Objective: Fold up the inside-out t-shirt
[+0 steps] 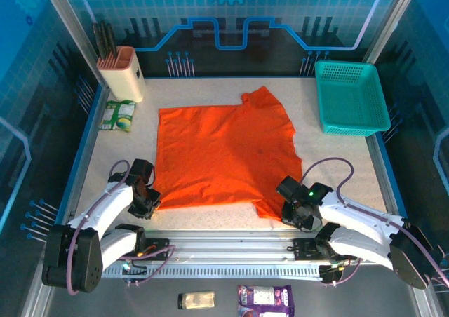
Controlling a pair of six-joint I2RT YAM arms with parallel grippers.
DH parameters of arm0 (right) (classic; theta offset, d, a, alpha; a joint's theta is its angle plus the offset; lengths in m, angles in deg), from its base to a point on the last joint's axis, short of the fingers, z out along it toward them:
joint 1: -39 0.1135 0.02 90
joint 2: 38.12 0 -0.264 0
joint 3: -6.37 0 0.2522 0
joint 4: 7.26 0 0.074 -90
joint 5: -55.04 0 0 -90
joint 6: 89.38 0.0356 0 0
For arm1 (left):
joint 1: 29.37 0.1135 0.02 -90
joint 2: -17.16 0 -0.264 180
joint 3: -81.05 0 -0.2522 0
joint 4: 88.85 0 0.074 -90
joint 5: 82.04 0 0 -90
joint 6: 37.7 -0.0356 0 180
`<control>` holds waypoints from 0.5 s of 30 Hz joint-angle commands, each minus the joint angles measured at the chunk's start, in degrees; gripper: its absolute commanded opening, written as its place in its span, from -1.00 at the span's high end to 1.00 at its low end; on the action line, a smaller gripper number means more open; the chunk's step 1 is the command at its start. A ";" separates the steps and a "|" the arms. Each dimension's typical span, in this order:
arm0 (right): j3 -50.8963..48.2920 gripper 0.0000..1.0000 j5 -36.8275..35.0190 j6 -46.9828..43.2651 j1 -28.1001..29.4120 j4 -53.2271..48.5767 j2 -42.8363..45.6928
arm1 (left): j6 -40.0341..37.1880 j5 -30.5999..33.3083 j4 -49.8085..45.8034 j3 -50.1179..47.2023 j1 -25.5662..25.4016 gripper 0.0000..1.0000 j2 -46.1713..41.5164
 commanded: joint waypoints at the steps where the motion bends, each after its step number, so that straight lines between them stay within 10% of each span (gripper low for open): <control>1: 0.81 0.77 -1.76 -0.02 -0.49 -2.13 0.75 | 0.31 -0.21 2.35 -0.59 0.48 0.70 0.80; 15: 6.51 1.00 -4.06 0.66 -0.06 -18.76 15.41 | -0.07 2.73 -6.61 2.45 1.62 1.00 -15.20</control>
